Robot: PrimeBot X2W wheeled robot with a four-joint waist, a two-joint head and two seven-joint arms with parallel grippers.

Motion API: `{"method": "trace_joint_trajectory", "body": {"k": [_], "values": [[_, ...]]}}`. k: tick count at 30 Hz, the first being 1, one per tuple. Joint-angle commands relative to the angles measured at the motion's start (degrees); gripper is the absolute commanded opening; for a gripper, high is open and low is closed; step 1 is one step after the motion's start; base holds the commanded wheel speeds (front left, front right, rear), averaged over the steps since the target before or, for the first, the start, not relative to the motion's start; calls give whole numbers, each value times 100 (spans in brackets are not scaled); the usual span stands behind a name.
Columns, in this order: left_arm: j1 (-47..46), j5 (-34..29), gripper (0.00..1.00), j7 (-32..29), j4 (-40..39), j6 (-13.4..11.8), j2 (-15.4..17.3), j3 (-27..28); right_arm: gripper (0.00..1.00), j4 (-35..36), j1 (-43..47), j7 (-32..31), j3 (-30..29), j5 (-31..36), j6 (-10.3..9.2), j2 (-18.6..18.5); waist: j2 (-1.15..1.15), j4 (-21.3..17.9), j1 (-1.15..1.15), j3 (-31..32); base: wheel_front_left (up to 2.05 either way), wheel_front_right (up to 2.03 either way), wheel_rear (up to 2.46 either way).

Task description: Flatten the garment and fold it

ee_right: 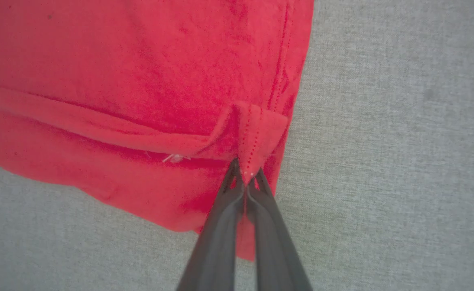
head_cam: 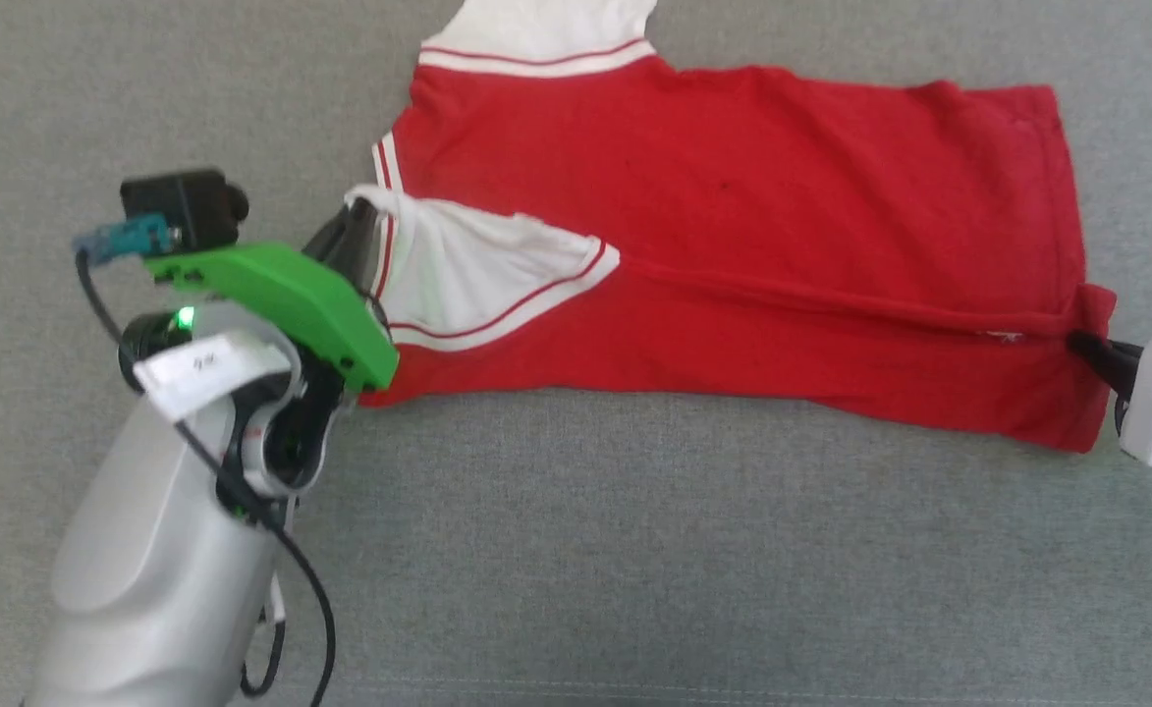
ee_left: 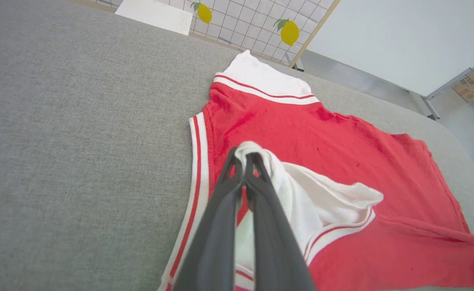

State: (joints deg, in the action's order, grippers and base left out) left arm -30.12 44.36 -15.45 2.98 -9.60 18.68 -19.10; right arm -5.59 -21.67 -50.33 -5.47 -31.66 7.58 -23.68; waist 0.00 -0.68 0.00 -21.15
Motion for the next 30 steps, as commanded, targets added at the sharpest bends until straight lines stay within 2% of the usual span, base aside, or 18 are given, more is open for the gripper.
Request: {"method": "trace_joint_trajectory", "body": {"k": [1,8,14,15,16,17,25,30], "values": [[-220,-48,0,9,152,55,-44,-12,0,-25,-133,-143,11,51,-9,-2,0,54,0,-462,0,0,0],[-816,-143,0,60,1142,171,-242,-171,0,-42,-398,-716,175,189,-9,15,0,70,0,-841,0,0,0],[-1010,-133,0,165,1795,323,-406,-279,0,-78,-435,-973,269,213,-9,71,0,85,0,-875,0,0,0],[-1025,-129,25,185,1864,347,-421,-288,3,-86,-431,-977,269,207,-9,85,0,87,0,-850,0,0,0],[-1032,-117,73,217,1941,364,-444,-289,72,-87,-424,-955,260,178,-9,114,0,89,0,-799,0,0,0],[-1033,-115,100,240,1997,380,-458,-297,100,-87,-417,-916,239,158,-9,136,0,94,0,-736,0,0,0],[-927,-93,100,590,2027,425,-387,-174,100,74,-278,-287,-234,-57,-9,360,0,109,0,84,0,0,0],[-677,-219,100,1097,1630,416,-197,-36,100,343,-37,575,-666,-55,-9,561,0,105,0,702,0,0,0]]}}
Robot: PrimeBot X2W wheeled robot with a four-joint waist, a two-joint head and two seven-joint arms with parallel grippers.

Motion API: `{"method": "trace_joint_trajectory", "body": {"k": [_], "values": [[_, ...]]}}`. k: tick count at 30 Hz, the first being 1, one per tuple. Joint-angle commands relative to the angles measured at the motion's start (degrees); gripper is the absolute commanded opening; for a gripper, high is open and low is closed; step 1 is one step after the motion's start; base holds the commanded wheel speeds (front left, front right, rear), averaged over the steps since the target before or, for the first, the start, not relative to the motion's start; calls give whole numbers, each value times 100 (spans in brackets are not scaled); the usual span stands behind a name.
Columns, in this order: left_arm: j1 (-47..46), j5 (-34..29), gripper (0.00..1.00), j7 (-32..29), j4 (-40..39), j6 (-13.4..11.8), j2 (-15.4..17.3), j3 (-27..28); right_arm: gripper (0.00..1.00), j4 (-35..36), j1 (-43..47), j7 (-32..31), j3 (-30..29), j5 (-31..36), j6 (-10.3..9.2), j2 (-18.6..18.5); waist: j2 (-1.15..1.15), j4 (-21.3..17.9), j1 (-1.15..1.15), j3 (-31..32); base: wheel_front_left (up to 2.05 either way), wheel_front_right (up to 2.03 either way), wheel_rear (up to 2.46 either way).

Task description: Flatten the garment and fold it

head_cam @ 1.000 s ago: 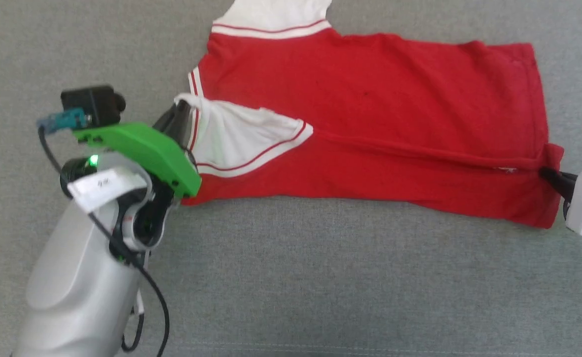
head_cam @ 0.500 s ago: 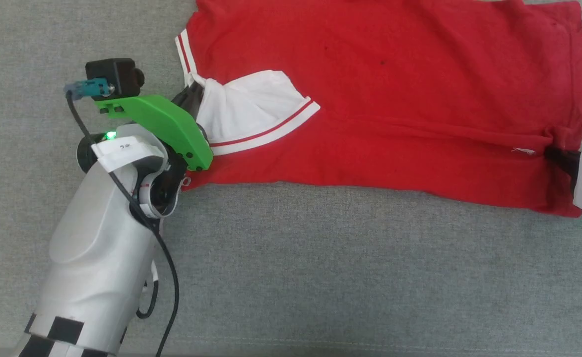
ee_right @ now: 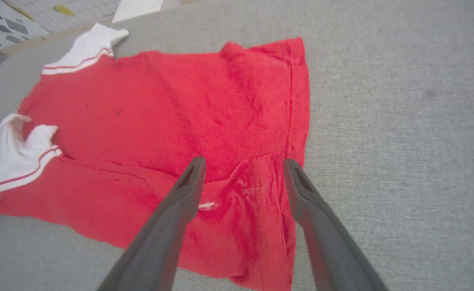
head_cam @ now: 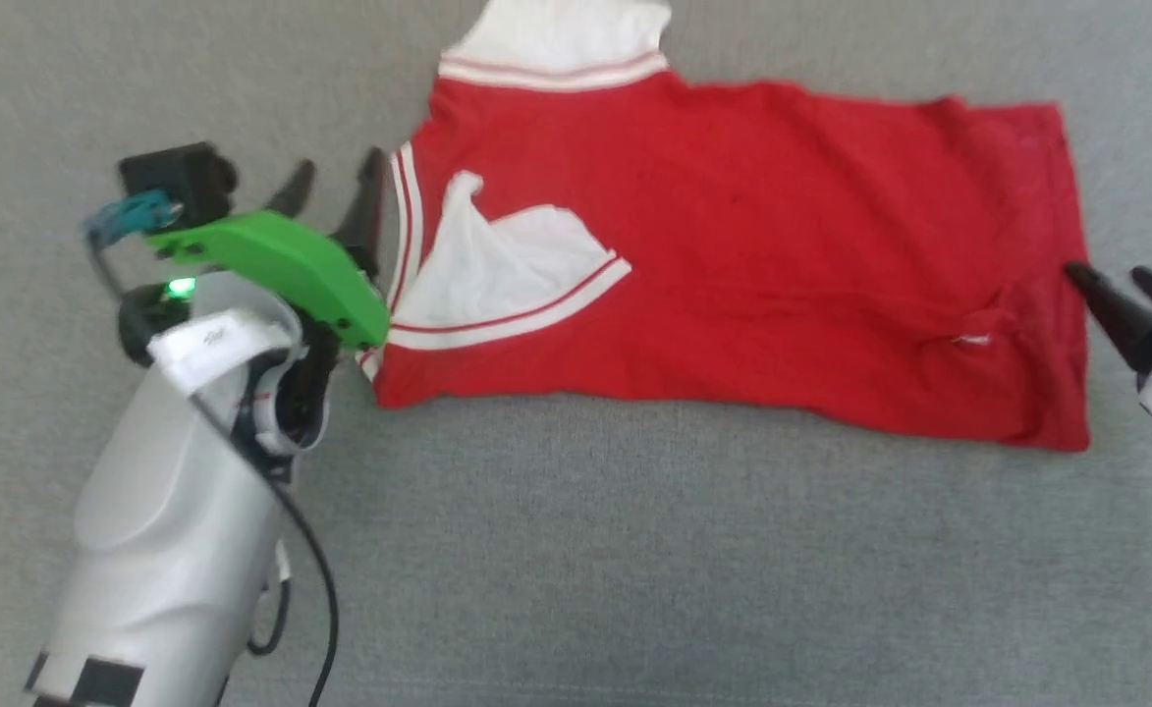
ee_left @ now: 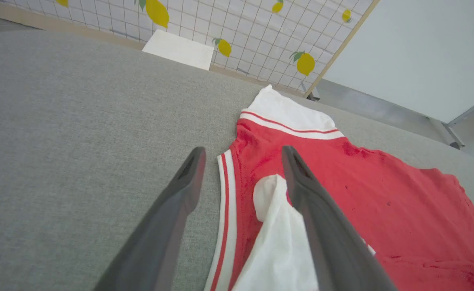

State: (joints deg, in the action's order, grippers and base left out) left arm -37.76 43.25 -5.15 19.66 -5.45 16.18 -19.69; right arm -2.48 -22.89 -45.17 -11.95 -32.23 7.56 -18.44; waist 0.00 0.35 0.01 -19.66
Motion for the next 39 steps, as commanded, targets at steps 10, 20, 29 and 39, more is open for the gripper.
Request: {"method": "trace_joint_trajectory", "body": {"k": [10,20,29,39], "values": [[1489,-591,100,1628,-861,-95,392,217,100,500,1175,2312,55,183,-8,125,0,-45,-1,1279,0,0,0],[2648,-639,100,1909,-859,-198,214,120,100,16,2162,3519,219,384,-8,290,0,-37,-1,1500,0,0,0],[2786,-479,100,1738,-753,-197,69,87,100,-202,2217,3633,224,348,-8,326,0,-66,-1,1393,0,0,0],[1335,-243,100,-1420,-321,-913,148,-455,100,-110,1942,3517,266,231,-8,283,0,-91,-1,829,0,0,0]]}}
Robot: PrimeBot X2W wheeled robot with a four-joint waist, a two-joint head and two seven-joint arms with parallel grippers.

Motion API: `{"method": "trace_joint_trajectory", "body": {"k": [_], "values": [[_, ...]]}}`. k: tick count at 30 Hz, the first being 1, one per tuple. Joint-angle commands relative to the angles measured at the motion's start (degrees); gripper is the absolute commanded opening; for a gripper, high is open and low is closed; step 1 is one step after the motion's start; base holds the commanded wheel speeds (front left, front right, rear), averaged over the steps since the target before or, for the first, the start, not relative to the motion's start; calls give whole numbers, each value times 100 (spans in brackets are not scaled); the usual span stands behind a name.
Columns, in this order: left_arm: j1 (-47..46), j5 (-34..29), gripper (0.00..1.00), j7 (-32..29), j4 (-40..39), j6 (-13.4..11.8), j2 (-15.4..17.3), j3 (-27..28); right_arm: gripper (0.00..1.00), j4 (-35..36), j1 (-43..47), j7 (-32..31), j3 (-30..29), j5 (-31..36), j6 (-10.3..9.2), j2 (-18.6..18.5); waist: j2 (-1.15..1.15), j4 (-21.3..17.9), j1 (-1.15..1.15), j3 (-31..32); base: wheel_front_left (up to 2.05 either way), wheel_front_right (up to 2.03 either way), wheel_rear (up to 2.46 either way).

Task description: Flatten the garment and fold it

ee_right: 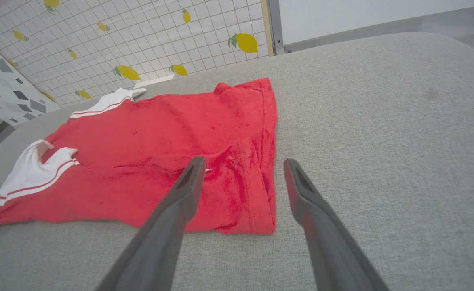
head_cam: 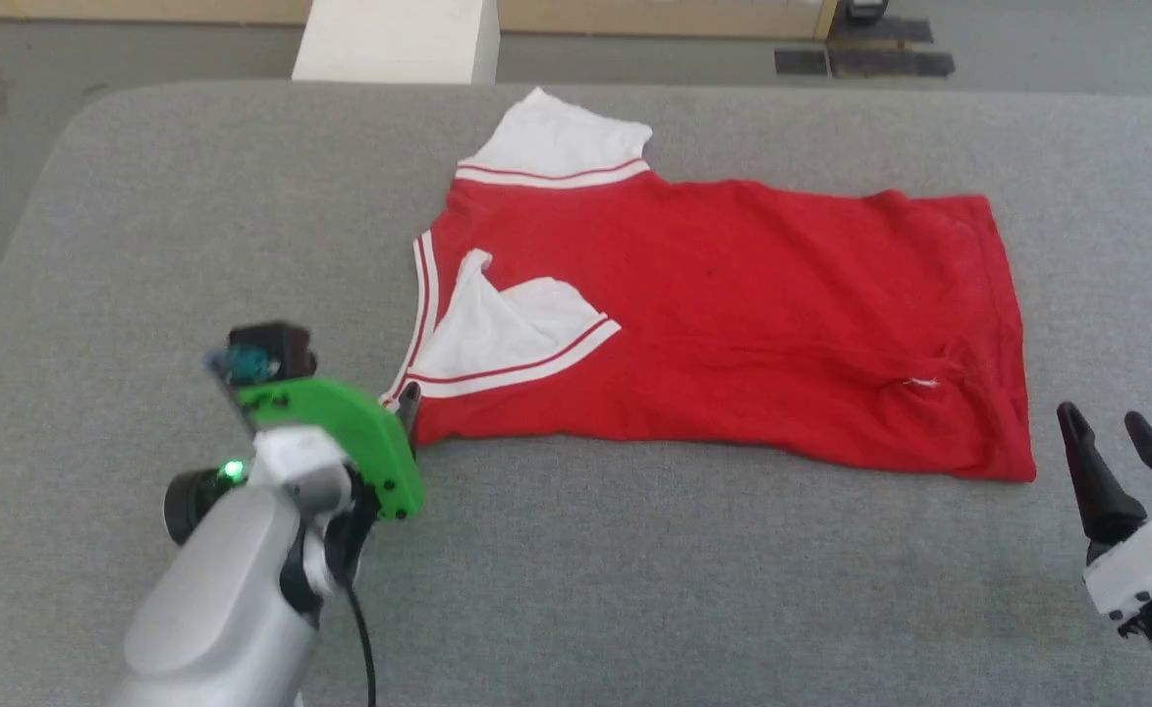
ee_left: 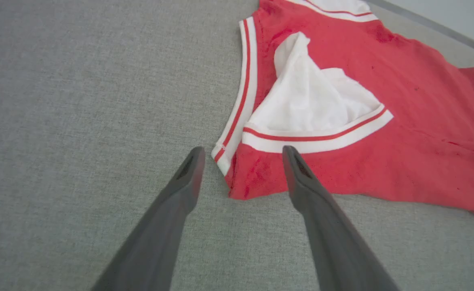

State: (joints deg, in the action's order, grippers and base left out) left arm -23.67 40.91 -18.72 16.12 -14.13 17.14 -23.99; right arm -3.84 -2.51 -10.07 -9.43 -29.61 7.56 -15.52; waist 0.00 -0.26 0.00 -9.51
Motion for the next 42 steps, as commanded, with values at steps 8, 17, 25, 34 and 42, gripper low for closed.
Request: {"method": "trace_joint_trajectory", "body": {"k": [8,17,25,34,42], "values": [[-822,-177,100,-1922,316,-417,326,-535,100,7,-302,36,63,-65,-8,-28,0,-200,0,-653,0,0,0],[-597,-37,0,-2154,435,-389,307,-640,100,-100,-389,59,132,-91,-8,-46,0,-267,0,-805,0,0,0],[-268,186,0,-1825,122,-345,298,-429,100,-49,-585,-889,122,363,-8,-222,0,-233,0,-704,0,0,0],[-232,171,0,-1711,-446,-482,362,-335,100,50,-1347,-3524,326,1425,-8,-204,0,-126,0,-1001,0,0,0],[-316,144,0,-1657,-686,-549,358,-309,100,-206,-1738,-4511,748,1829,-8,-296,0,-24,0,-1250,0,0,0]]}}
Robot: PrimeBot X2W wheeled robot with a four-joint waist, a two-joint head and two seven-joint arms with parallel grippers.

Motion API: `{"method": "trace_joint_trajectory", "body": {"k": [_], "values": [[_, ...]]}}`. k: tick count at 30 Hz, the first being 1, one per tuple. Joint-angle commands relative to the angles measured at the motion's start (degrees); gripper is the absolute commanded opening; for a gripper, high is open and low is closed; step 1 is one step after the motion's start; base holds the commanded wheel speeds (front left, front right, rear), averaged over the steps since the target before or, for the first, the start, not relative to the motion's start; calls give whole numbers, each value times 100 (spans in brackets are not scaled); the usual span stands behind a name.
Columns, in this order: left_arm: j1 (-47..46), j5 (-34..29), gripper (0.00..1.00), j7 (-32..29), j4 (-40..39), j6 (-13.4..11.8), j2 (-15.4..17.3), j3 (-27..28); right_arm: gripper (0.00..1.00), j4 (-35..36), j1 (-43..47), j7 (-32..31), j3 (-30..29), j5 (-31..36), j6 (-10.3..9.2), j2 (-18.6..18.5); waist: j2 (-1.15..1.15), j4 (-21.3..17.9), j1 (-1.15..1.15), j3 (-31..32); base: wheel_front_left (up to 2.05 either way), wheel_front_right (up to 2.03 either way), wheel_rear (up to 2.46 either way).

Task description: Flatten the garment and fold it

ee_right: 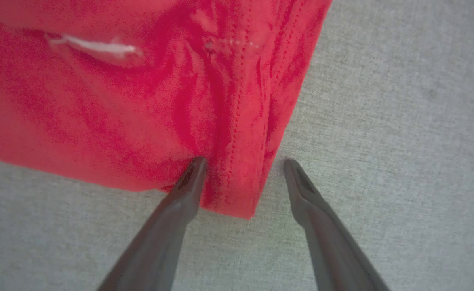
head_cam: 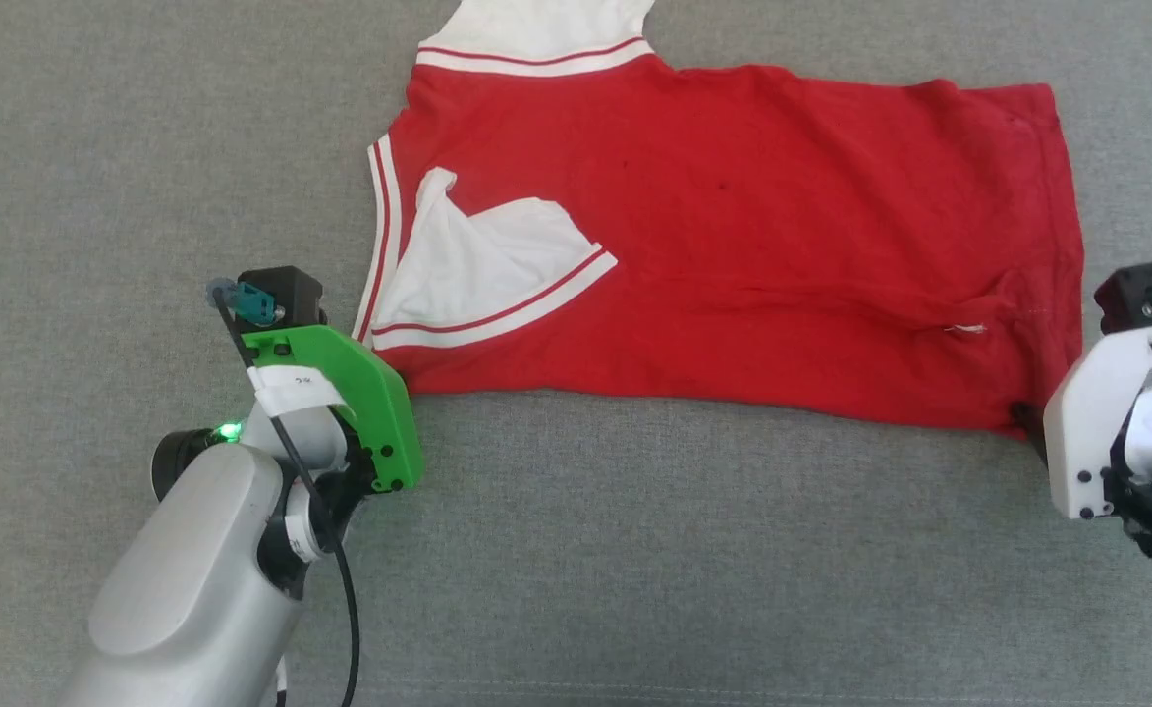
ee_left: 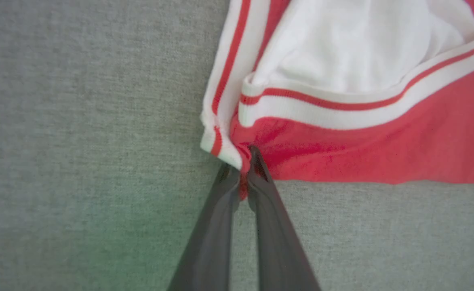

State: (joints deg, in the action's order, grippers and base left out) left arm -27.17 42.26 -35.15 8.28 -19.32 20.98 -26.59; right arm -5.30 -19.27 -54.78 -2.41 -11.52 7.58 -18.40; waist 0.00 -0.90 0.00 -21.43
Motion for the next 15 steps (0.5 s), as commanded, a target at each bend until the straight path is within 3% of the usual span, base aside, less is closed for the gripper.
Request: {"method": "trace_joint_trajectory", "body": {"k": [1,6,7,8,10,15], "values": [[34,3,0,-19,88,-36,-20,-56,100,-93,-77,-103,100,31,-9,-30,0,49,0,-81,0,0,0],[32,33,0,18,48,-49,-41,-34,100,-253,-99,-397,328,-75,-9,-121,0,77,0,-153,0,0,0],[35,35,0,18,49,-51,-41,-36,51,-270,-99,-447,350,-112,-9,-135,0,79,0,-158,0,0,0],[38,50,0,21,48,-48,-47,-31,29,-283,-106,-481,339,-165,-9,-136,0,81,0,-160,0,0,0],[49,68,0,38,49,-44,-52,-21,0,-288,-104,-499,329,-224,-9,-166,0,80,0,-144,0,0,0],[137,152,0,116,37,-50,-42,70,0,-223,-127,-226,183,-347,-9,-206,0,59,0,29,0,0,0]]}}
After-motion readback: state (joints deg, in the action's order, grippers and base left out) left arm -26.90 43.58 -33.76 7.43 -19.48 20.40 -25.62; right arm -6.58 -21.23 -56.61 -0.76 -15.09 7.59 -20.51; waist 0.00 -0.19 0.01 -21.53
